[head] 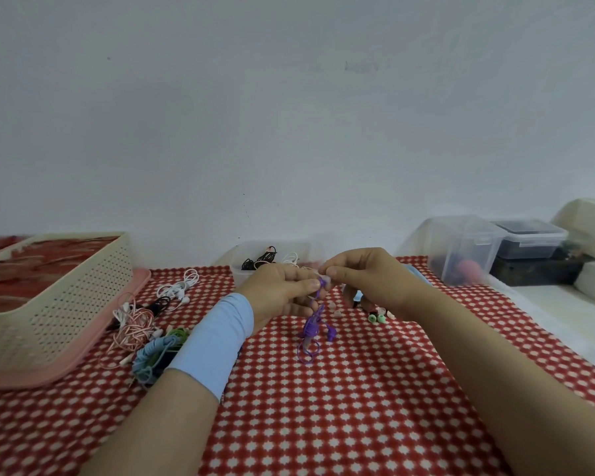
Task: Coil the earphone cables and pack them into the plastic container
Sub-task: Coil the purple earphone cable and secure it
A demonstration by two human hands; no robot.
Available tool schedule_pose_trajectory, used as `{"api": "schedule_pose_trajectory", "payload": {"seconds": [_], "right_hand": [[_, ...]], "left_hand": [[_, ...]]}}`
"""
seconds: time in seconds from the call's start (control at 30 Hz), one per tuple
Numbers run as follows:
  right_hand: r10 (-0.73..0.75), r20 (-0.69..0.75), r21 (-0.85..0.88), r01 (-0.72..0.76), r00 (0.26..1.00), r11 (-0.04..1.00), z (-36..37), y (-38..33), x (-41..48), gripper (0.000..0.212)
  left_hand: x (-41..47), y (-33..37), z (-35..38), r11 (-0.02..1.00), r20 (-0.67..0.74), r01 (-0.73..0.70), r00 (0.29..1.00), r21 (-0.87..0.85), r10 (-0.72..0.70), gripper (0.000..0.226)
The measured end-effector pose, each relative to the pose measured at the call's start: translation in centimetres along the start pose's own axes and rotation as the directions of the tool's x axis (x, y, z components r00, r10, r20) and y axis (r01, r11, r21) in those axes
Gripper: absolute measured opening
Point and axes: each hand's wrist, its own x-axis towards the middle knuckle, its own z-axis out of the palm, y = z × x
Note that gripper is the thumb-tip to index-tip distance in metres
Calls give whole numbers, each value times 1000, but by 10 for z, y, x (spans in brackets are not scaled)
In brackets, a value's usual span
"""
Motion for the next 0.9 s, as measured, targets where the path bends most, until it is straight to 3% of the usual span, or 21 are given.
{"api": "schedule_pose_trajectory", "payload": {"seconds": [0.17, 0.53, 0.9], "right_hand": [[-36, -34, -17, 36, 999, 999, 3, -1, 0, 14], [108, 70, 229, -122, 992, 966, -6, 5, 2, 18], [170, 172, 302, -216, 970, 929, -4, 4, 1, 13]], "left_hand": [[1, -2, 1, 999, -10, 12, 1000, -49, -12, 13], [0, -1, -5, 998, 15, 20, 1000, -59, -20, 15], [-2, 0, -4, 999, 48, 0, 999, -37, 1, 17]]}}
